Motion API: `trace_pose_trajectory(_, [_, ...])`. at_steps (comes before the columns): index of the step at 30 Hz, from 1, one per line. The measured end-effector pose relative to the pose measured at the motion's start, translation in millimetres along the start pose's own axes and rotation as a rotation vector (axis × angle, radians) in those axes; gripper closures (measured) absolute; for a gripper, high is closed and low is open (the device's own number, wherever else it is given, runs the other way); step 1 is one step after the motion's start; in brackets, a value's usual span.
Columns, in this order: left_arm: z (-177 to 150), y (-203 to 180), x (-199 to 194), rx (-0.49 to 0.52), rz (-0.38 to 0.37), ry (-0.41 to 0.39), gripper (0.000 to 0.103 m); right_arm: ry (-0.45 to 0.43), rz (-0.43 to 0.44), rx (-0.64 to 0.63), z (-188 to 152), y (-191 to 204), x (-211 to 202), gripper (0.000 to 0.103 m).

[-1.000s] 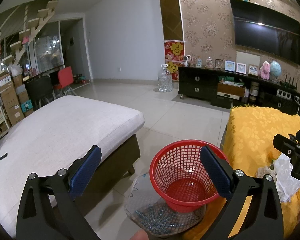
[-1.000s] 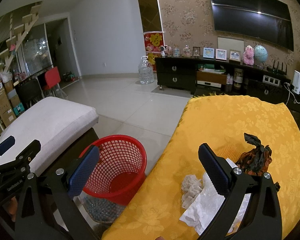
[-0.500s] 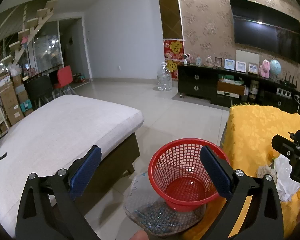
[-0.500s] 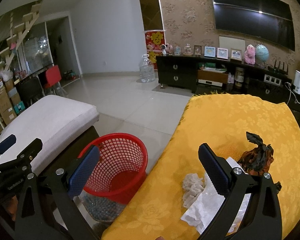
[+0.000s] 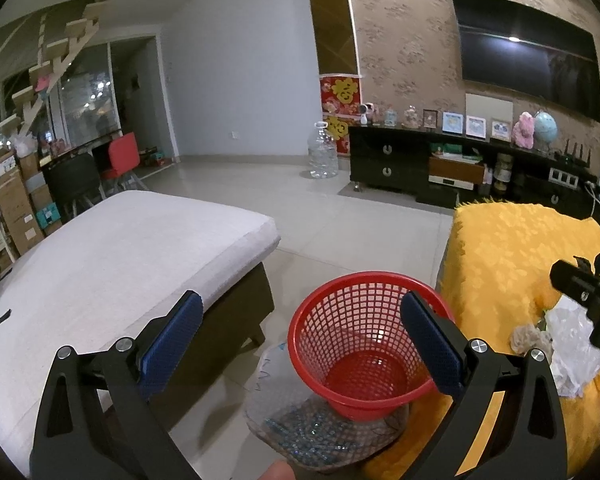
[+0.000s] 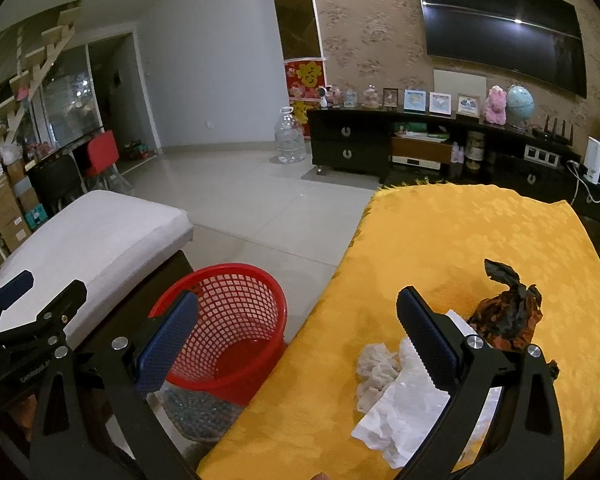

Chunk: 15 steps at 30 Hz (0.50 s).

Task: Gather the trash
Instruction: 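Reach the left tool to the table and grasp the clear bubble wrap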

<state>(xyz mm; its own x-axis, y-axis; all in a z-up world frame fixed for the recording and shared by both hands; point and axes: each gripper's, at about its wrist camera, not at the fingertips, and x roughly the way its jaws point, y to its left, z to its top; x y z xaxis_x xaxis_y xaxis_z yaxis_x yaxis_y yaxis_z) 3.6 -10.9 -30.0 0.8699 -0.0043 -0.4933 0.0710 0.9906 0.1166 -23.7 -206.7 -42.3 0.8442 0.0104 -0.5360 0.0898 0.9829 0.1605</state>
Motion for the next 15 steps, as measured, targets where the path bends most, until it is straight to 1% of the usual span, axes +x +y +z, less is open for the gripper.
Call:
trace_pose_trajectory(3, [1, -6, 1, 0.012, -0.014, 0.008, 0.008, -0.003, -0.011, 0.014, 4, -8, -4, 0.007])
trace_pose_trajectory(7, [3, -16, 1, 0.011, -0.065, 0.03, 0.007, -0.001, -0.047, 0.042, 7, -26, -11, 0.006])
trace_pose_trajectory(10, [4, -28, 1, 0.034, -0.107, 0.04, 0.008, -0.007, -0.097, 0.076, 8, -50, -20, 0.006])
trace_pose_trajectory(11, [4, -33, 1, 0.043, -0.123, 0.043, 0.008, -0.009, -0.128, 0.092, 9, -61, -25, 0.006])
trace_pose_trajectory(15, [3, -61, -1, 0.087, -0.217, 0.066, 0.008, -0.017, -0.209, 0.153, 8, -98, -42, 0.006])
